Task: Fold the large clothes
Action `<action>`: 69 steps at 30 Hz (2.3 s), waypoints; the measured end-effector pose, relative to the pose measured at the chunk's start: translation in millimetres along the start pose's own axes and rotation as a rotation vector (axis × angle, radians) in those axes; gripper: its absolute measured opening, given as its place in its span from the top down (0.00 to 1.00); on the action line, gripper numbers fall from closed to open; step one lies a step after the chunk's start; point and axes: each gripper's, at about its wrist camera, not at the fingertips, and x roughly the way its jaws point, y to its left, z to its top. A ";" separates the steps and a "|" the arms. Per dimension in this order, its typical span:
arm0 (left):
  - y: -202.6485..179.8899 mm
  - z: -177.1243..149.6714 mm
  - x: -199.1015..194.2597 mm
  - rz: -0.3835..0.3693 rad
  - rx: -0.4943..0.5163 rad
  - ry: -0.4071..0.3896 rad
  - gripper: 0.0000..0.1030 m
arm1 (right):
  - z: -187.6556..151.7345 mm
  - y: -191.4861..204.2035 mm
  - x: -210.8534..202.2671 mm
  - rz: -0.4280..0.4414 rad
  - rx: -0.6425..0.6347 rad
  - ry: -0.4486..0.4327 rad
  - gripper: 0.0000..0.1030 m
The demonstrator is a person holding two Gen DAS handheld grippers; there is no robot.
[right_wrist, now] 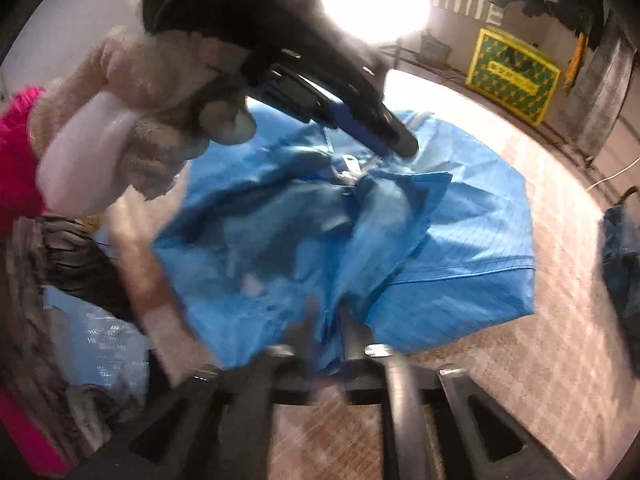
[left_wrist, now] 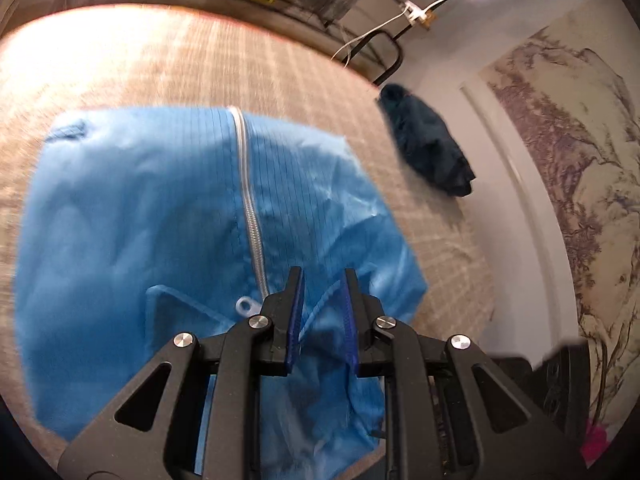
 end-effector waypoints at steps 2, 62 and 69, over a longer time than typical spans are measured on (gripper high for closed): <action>4.6 -6.7 -22.8 0.006 0.014 -0.039 0.84 | -1.2 -11.8 -13.1 0.068 0.054 -0.046 0.64; 97.9 17.7 -61.8 0.160 -0.039 -0.142 0.84 | 47.0 -155.6 9.3 -0.043 0.335 -0.149 0.72; 59.4 64.3 -2.4 0.149 0.023 -0.099 0.84 | 112.4 -156.9 61.2 -0.019 0.229 -0.101 0.72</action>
